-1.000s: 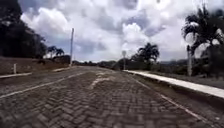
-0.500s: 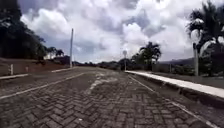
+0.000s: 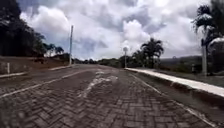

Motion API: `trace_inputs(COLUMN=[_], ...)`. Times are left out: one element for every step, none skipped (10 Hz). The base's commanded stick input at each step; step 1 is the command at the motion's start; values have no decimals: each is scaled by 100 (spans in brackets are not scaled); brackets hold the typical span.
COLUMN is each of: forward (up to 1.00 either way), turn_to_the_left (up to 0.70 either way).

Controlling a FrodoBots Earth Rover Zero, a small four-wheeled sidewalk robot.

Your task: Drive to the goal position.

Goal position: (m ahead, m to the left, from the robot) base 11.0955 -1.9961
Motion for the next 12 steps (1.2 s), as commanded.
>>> trace_inputs(forward=[70, 70, 70, 70, 70, 70, 70, 70, 70, 82, 85, 85], turn_to_the_left=[0, 0, 0, 0, 12, 20, 0, 0, 0, 0, 0, 0])
